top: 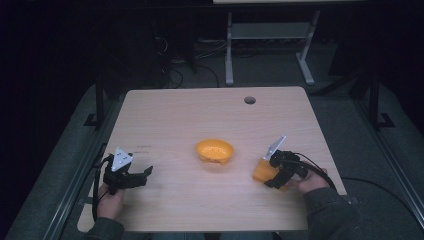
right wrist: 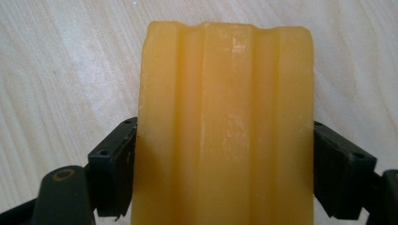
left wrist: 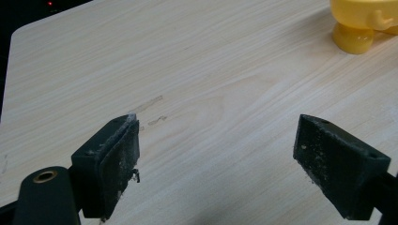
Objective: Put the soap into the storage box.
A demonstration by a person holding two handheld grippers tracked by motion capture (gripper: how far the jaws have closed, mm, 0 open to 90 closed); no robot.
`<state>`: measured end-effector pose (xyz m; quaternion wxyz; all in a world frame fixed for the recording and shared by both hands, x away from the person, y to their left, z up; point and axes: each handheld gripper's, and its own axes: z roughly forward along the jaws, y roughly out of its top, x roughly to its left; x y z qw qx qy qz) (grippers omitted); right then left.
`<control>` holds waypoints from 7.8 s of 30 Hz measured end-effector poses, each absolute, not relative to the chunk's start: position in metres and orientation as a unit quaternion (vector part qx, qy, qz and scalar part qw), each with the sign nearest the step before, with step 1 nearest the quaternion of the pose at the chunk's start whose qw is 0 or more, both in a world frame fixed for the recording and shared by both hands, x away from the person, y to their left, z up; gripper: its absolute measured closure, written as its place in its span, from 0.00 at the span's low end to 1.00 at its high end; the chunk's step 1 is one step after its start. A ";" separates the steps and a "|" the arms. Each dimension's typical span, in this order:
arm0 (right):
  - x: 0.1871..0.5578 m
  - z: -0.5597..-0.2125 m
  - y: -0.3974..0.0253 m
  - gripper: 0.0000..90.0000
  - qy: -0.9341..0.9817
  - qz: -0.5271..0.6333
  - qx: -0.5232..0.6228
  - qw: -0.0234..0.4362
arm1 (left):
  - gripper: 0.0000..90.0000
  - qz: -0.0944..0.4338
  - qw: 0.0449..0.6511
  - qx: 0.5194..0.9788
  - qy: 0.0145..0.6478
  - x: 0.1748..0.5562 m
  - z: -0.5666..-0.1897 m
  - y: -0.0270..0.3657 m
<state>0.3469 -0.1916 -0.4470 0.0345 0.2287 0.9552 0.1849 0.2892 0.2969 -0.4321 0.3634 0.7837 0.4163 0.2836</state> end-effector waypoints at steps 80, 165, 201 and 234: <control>0.397 -0.367 -0.124 0.23 0.962 0.223 0.148 0.056 | 0.16 0.286 0.367 0.778 0.421 0.289 -0.431 0.300; 0.430 -0.365 -0.040 0.23 0.970 0.227 0.083 0.028 | 0.16 0.285 0.371 0.776 0.423 0.289 -0.430 0.301; 0.434 -0.381 -0.025 0.23 0.972 0.223 0.077 0.016 | 0.16 0.285 0.372 0.776 0.423 0.289 -0.429 0.301; 0.435 -0.390 -0.025 0.22 0.969 0.229 0.084 0.022 | 0.16 0.285 0.371 0.776 0.422 0.289 -0.429 0.301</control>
